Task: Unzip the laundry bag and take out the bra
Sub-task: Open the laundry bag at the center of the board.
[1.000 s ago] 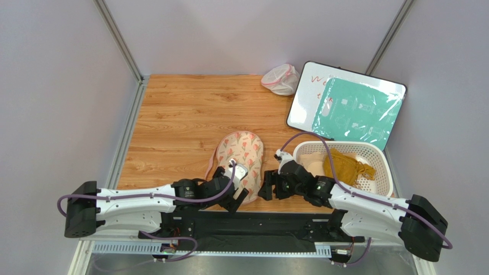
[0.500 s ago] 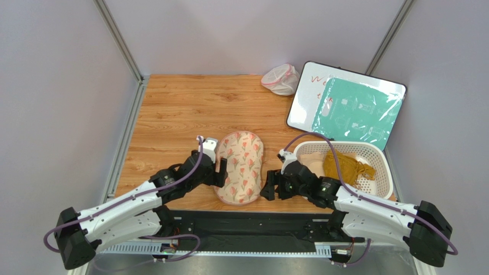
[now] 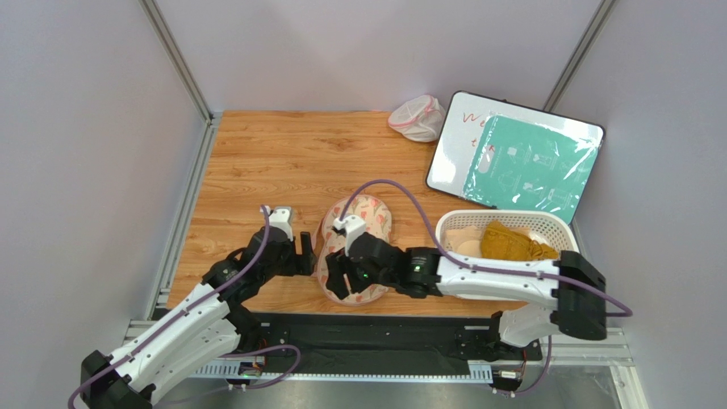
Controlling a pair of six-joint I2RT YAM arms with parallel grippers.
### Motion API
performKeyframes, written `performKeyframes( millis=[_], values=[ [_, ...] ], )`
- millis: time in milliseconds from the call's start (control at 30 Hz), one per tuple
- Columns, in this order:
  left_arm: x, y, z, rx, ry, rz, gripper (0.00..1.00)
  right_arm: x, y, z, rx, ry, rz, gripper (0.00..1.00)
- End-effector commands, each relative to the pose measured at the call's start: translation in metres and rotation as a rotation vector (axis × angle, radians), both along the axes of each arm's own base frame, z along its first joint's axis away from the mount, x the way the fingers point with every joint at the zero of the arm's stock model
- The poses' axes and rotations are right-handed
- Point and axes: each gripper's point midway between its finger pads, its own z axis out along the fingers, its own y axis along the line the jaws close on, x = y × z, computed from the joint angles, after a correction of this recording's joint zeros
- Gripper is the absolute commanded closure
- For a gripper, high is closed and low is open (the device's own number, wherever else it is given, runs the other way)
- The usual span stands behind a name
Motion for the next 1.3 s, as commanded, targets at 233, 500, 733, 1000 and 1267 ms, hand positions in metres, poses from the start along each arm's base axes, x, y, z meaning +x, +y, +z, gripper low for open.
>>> performKeyframes(
  millis=[233,500,733,1000,1267],
  values=[
    [-0.003,0.015,0.003,-0.015,-0.003,0.084,0.12,-0.005,0.053,-0.051,-0.206,-0.066,0.04,0.45],
    [-0.005,0.013,0.002,-0.025,0.006,0.075,0.12,-0.004,0.049,-0.069,-0.298,-0.081,0.027,0.51],
    [-0.006,0.012,0.004,-0.039,0.0,0.071,0.13,-0.003,0.046,-0.081,-0.337,-0.078,0.018,0.55],
    [-0.006,0.01,0.004,-0.044,0.001,0.063,0.14,-0.004,0.049,-0.087,-0.35,-0.074,0.027,0.77],
    [-0.007,0.009,0.003,-0.048,0.005,0.053,0.16,-0.001,0.05,-0.075,-0.322,-0.087,0.012,1.0]
  ],
)
